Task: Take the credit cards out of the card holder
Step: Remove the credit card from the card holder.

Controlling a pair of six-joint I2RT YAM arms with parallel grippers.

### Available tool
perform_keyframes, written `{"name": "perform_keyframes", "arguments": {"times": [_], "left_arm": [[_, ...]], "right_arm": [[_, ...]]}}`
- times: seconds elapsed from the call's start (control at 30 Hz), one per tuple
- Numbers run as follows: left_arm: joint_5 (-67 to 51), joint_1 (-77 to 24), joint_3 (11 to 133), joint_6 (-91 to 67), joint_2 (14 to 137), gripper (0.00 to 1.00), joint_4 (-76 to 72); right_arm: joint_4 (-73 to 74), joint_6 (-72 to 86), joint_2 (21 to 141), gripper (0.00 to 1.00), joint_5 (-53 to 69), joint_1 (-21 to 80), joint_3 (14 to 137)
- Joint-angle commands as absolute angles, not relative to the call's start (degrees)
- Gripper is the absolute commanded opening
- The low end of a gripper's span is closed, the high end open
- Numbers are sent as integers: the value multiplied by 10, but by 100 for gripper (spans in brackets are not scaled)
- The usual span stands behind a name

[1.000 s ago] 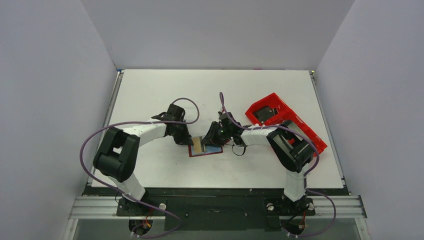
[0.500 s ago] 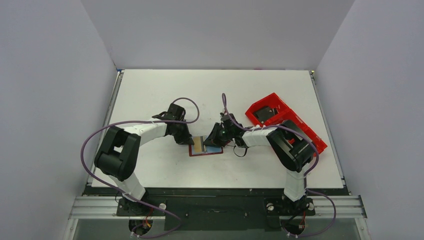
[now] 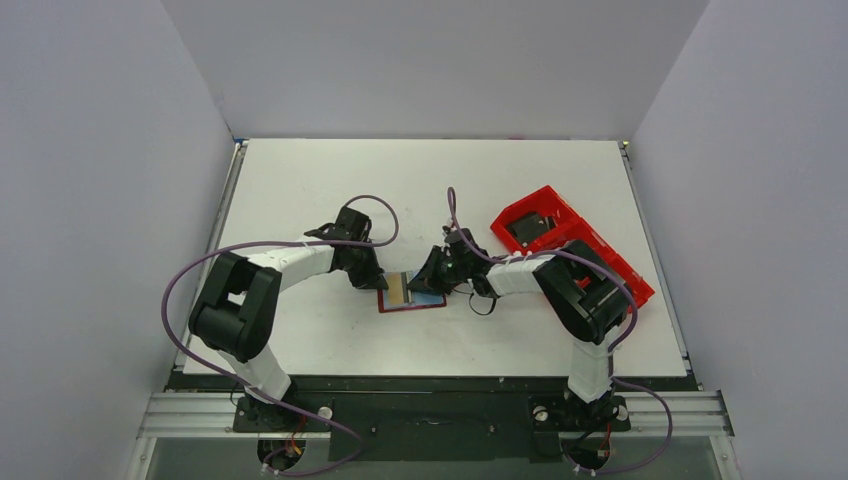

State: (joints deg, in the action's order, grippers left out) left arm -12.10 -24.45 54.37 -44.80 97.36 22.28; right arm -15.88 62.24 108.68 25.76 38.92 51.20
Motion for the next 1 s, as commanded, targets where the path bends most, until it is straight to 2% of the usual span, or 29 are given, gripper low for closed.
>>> {"name": "perform_keyframes", "arguments": {"times": [0.0, 0.97], "left_arm": [[-75, -243, 545, -440, 993, 0, 251], [-78, -241, 568, -436, 976, 0, 268]], "right_arm": [[-170, 609, 1067, 0, 240, 378, 503], [-112, 564, 995, 0, 232, 343, 481]]}}
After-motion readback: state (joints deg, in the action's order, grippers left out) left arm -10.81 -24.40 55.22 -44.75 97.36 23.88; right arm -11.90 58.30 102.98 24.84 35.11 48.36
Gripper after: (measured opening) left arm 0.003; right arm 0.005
